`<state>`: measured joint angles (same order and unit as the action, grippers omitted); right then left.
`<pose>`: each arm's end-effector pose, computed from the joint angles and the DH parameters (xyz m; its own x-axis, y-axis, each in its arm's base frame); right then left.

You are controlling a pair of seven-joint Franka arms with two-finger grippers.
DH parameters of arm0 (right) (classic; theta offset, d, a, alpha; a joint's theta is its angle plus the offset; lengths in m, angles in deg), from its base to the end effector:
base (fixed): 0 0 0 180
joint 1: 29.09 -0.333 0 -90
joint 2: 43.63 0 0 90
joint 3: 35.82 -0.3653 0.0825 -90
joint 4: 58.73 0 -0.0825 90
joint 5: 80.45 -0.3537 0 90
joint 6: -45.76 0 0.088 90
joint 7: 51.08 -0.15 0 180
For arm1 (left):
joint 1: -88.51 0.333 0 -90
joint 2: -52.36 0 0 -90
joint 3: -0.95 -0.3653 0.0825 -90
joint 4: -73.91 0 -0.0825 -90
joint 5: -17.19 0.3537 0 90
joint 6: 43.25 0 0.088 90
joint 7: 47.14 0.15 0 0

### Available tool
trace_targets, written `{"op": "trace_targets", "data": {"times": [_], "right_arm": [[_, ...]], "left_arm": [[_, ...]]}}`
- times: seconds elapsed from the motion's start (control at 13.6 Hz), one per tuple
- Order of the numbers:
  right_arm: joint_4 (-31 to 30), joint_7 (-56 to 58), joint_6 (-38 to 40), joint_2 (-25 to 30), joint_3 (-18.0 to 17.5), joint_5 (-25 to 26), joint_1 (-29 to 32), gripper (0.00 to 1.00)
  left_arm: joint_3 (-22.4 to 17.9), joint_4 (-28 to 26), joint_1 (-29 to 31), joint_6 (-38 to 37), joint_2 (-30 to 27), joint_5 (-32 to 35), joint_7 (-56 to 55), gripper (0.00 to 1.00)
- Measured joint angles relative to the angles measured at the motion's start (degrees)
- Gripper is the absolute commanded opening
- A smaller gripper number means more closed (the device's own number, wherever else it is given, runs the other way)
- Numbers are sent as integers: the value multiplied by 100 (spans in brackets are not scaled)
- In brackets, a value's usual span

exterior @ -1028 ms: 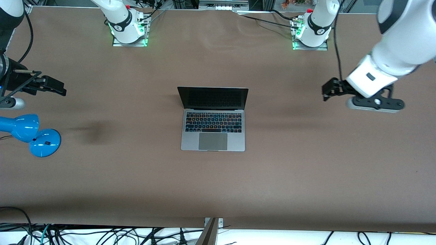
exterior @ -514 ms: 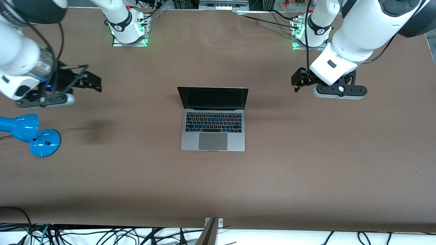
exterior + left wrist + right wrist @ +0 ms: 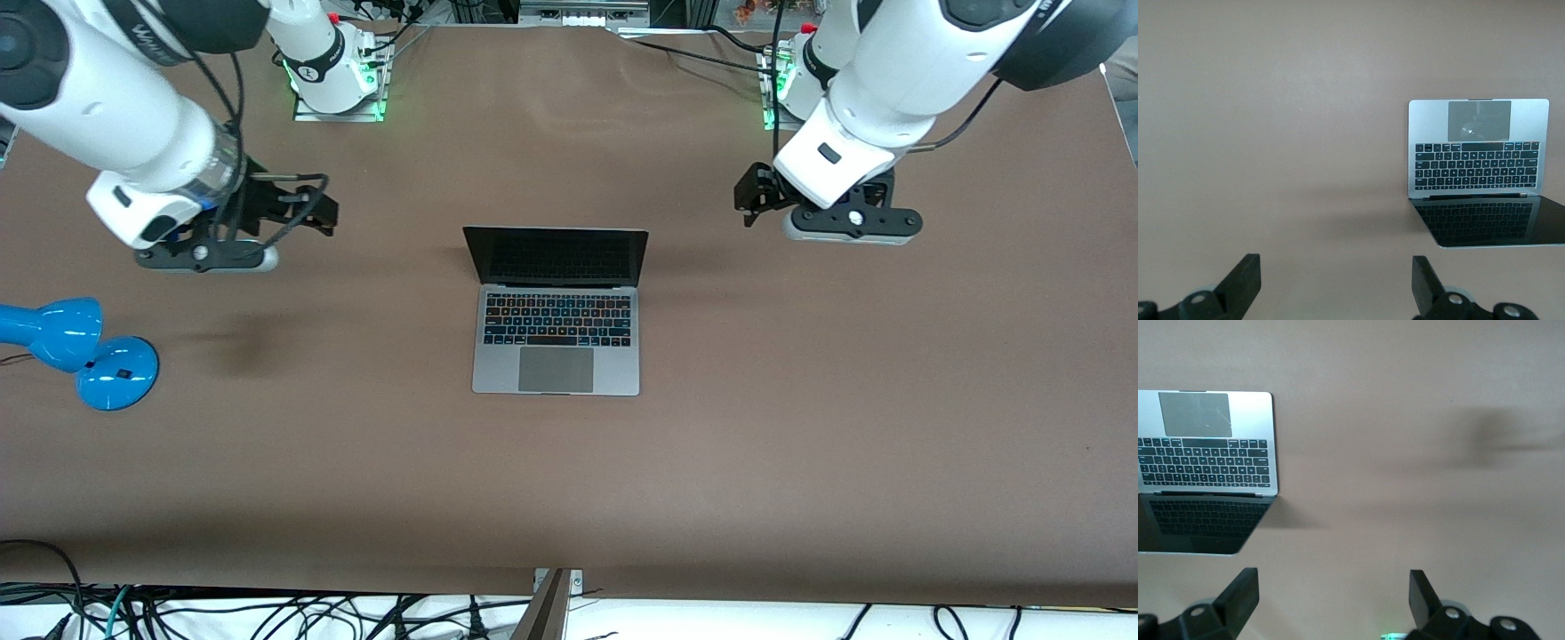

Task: Close laptop with both arms from behind
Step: 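Move both grippers toward the laptop screen's back edge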

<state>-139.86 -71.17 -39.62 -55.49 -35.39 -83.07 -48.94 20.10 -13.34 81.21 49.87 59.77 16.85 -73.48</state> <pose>0.5451 0.2003 0.5773 0.9902 -0.0112 -0.1394 -0.0107 -0.9999 0.0040 0.5157 -0.2437 0.5896 0.9992 0.0000 -0.0391 0.0013 -0.9994 0.0344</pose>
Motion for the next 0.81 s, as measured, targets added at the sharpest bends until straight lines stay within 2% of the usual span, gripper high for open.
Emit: {"op": "trace_targets", "data": {"times": [0.22, 0.51, 0.73, 0.81], "right_arm": [[0, -639, -135, -140, -8, -6, -400, 100], [0, -1430, -362, -381, -16, -7, -905, 98], [0, -1826, -445, -548, -16, -7, -1131, 91], [0, -1938, -500, -604, -28, -12, -1194, 84]], "left_arm": [[102, 0, -63, -13, 0, 0, -285, 100], [429, -10, -77, -62, 11, 0, -793, 99], [676, -16, -84, -65, 56, 0, -1181, 94], [777, -17, -86, -65, 88, 0, -1328, 94]]}}
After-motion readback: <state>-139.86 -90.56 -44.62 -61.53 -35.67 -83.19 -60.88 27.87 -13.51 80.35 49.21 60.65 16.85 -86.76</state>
